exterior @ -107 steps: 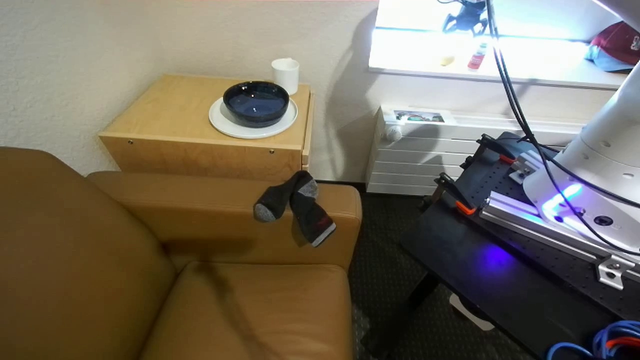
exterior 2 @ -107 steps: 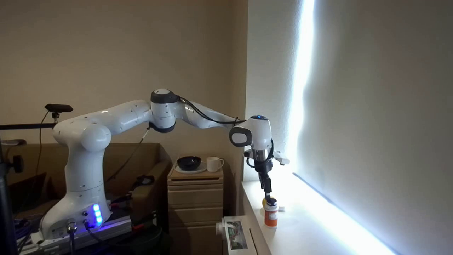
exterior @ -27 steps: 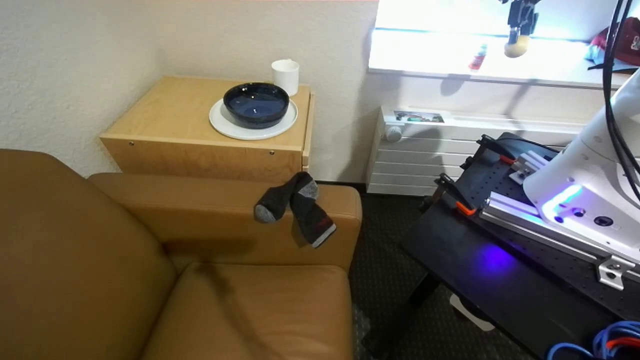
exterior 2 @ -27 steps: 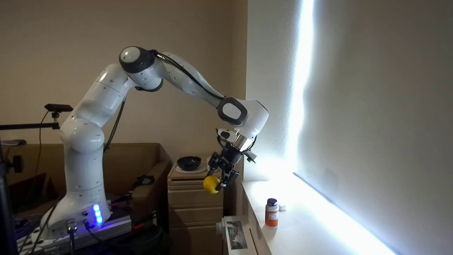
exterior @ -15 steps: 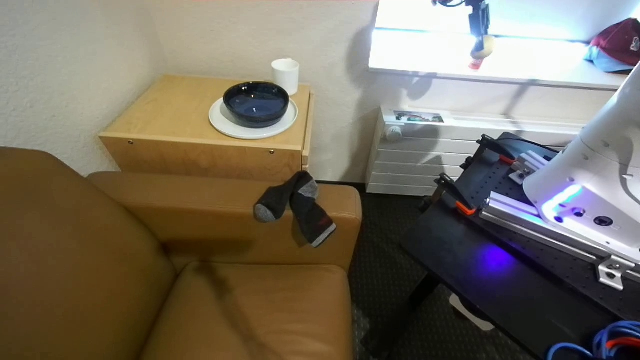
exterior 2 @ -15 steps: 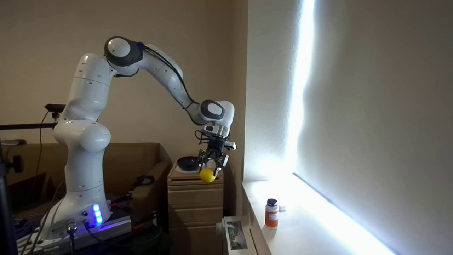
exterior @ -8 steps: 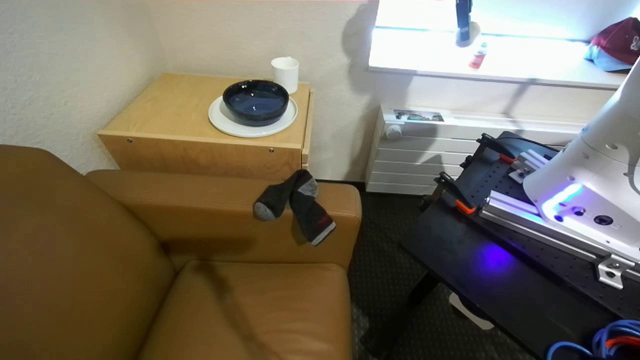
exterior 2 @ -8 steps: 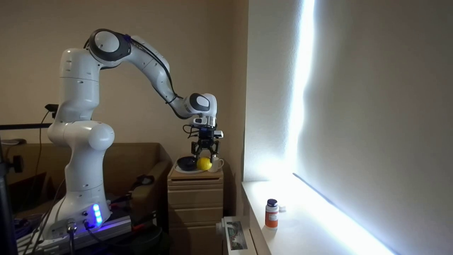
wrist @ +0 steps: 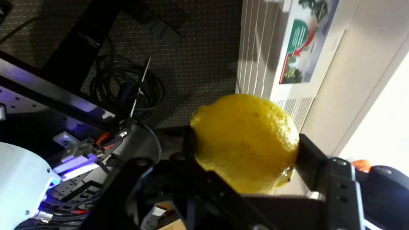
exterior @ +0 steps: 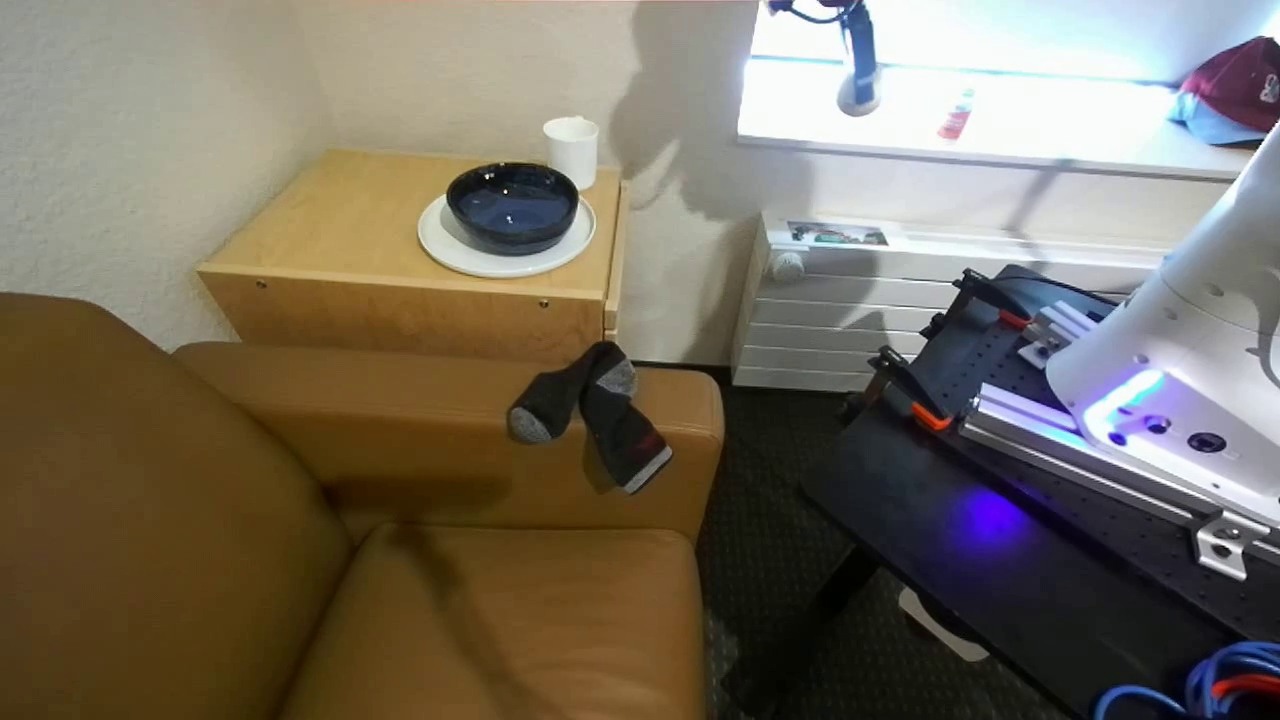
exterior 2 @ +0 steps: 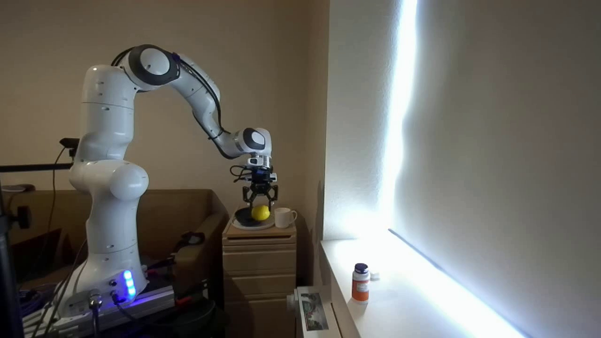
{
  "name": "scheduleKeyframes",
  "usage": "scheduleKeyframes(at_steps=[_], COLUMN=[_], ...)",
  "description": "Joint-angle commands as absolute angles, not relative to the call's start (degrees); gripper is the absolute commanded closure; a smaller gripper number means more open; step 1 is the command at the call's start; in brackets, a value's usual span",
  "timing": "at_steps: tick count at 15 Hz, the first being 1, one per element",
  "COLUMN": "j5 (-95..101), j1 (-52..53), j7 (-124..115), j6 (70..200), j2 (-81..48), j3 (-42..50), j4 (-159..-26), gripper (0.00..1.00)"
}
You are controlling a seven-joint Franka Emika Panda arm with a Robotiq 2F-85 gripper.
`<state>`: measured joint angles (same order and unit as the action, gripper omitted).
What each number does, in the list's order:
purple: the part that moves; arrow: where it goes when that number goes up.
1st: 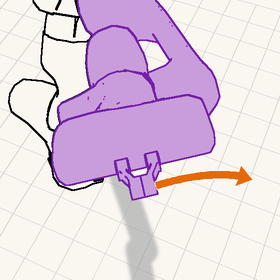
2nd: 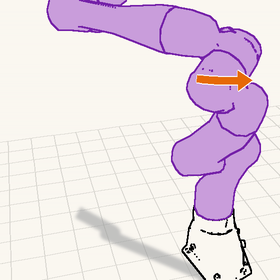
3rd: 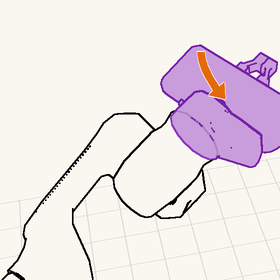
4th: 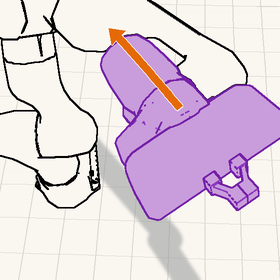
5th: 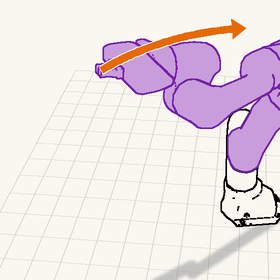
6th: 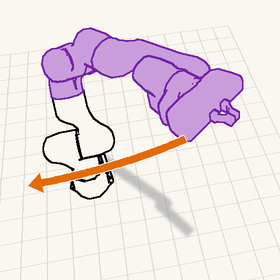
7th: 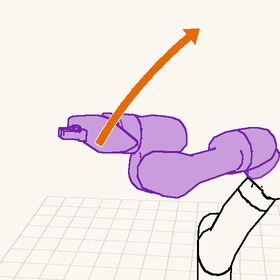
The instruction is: Put the mug on the nightstand and put the lemon in the bowl on the plate
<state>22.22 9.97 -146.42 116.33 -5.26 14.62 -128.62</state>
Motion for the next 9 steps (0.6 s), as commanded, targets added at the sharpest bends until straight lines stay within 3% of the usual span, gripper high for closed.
scheduleKeyframes(at_steps=[1, 5, 6, 9], j5=[23.2, 22.1, 22.4, 22.4], j1=[10.9, 12.0, 12.1, 12.2], j7=[-146.4, -141.2, -145.8, -143.5], j6=[115.1, 119.0, 117.0, 117.4], j2=[-7.2, -7.5, -7.2, -7.2], j3=[3.8, -3.4, -3.6, -4.5], j4=[-124.4, -119.5, -121.4, -119.7], gripper=[0.5, 0.5, 0.25, 0.25])
